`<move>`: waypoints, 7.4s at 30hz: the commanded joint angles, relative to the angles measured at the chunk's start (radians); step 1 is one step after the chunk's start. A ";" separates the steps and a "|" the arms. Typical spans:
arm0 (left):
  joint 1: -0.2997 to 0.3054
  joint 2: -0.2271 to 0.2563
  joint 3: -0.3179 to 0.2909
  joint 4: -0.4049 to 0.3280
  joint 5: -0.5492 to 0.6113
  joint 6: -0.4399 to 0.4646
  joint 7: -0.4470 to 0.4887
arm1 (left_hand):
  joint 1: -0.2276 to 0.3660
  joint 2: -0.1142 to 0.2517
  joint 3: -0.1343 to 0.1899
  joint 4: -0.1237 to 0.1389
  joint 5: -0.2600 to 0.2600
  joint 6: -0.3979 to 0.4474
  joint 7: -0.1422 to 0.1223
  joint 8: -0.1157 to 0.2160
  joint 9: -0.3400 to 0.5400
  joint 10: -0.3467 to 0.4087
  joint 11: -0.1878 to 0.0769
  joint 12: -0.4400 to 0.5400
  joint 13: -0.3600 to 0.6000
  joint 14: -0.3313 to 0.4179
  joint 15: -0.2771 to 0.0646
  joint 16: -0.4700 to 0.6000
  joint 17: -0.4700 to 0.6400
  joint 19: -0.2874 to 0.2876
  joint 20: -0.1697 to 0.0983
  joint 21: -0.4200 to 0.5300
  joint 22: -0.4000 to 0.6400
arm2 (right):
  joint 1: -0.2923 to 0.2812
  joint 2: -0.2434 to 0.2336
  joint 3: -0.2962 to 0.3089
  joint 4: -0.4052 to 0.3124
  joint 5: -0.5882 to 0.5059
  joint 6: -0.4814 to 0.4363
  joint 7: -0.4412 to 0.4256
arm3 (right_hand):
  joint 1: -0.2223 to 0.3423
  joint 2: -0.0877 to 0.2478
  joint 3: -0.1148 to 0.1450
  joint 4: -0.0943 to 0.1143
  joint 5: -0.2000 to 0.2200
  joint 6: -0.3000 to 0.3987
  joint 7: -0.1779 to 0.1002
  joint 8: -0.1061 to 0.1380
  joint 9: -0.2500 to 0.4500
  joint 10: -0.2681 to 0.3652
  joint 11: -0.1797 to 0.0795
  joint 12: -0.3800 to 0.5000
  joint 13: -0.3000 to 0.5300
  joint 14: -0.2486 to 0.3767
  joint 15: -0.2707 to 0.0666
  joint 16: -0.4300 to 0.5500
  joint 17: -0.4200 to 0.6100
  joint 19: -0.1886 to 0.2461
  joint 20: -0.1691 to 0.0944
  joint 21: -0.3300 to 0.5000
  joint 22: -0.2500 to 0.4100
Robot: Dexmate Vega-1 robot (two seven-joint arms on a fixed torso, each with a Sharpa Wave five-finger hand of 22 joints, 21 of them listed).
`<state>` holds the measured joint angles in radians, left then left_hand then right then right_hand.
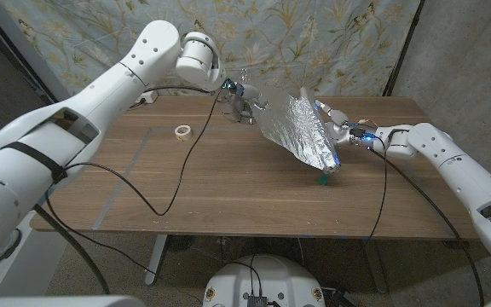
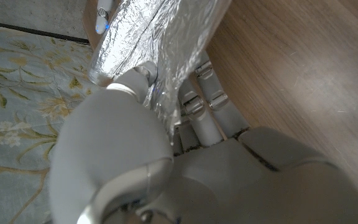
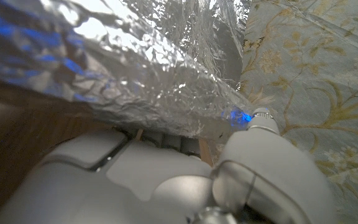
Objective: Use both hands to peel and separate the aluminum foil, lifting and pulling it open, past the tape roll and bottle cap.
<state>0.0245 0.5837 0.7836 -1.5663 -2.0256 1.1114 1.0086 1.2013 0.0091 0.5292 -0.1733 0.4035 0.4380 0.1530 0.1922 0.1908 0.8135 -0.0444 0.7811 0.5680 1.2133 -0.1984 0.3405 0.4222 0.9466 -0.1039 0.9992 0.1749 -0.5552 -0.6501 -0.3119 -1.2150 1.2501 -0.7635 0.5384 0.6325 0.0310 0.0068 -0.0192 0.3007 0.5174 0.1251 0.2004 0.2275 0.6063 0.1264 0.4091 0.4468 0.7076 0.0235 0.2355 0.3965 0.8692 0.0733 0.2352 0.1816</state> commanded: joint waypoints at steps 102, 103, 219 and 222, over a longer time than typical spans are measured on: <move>0.198 0.331 -0.170 -0.310 -0.117 -0.222 -0.051 | 0.022 -0.011 0.000 0.012 0.019 0.033 0.023 -0.004 0.004 0.094 -0.085 -0.010 0.011 0.013 -0.015 0.003 0.024 -0.008 -0.018 0.043 0.000 | 0.087 -0.001 -0.042 0.033 -0.087 -0.050 -0.080 | -0.015 0.014 -0.023 -0.001 0.026 -0.010 0.009 0.006 -0.005 -0.003 0.003 -0.011 0.010 -0.014 0.006 -0.005 0.007 0.010 0.002 -0.017 0.001; 0.200 0.333 -0.172 -0.311 -0.115 -0.223 -0.054 | 0.022 -0.011 0.000 0.012 0.019 0.033 0.023 -0.004 0.004 0.095 -0.085 -0.011 0.010 0.013 -0.015 0.003 0.024 -0.008 -0.018 0.043 0.000 | 0.088 -0.001 -0.044 0.033 -0.088 -0.053 -0.082 | -0.015 0.014 -0.023 -0.001 0.026 -0.011 0.010 0.005 -0.005 -0.003 0.004 -0.011 0.011 -0.015 0.005 -0.005 0.007 0.009 0.002 -0.017 0.001; 0.444 0.321 -0.284 -0.239 -0.029 -0.295 -0.279 | -0.227 -0.050 -0.006 0.056 0.000 -0.026 0.000 0.005 0.001 -0.146 0.055 -0.326 -0.159 -0.294 0.169 -0.139 -0.109 -0.139 0.071 -0.041 -0.006 | 0.034 -0.038 -0.045 -0.088 -0.067 -0.070 -0.194 | -0.015 0.030 -0.044 -0.002 0.036 -0.012 0.012 0.009 -0.004 -0.001 0.004 -0.016 0.015 -0.017 0.005 -0.006 0.011 0.009 0.001 -0.025 0.001; 0.455 0.320 -0.290 -0.240 -0.019 -0.301 -0.274 | -0.228 -0.049 -0.004 0.055 0.000 -0.027 0.001 0.006 0.001 -0.147 0.055 -0.329 -0.160 -0.297 0.172 -0.139 -0.110 -0.141 0.073 -0.043 -0.005 | 0.036 -0.034 -0.048 -0.086 -0.069 -0.067 -0.195 | -0.015 0.031 -0.045 -0.002 0.036 -0.012 0.011 0.008 -0.005 -0.001 0.003 -0.016 0.016 -0.017 0.006 -0.006 0.011 0.008 0.002 -0.026 0.001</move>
<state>0.4485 0.9153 0.5117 -1.8247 -2.0676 0.8197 0.7379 0.9812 -0.0422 0.5188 -0.1187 0.4063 0.4156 0.1515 0.1932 0.1909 0.6887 0.0283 0.4546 0.4078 0.9194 -0.0269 0.2059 0.3107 0.8124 -0.0304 0.9568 0.1675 -0.5158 -0.6922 -0.3584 -1.3008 1.1847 -0.8448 0.3465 0.6185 0.0533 -0.0305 -0.0177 0.3287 0.5051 0.1374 0.2003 0.2235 0.5993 0.1296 0.3975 0.4584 0.6934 0.0273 0.2284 0.4062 0.8779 0.0752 0.2089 0.1816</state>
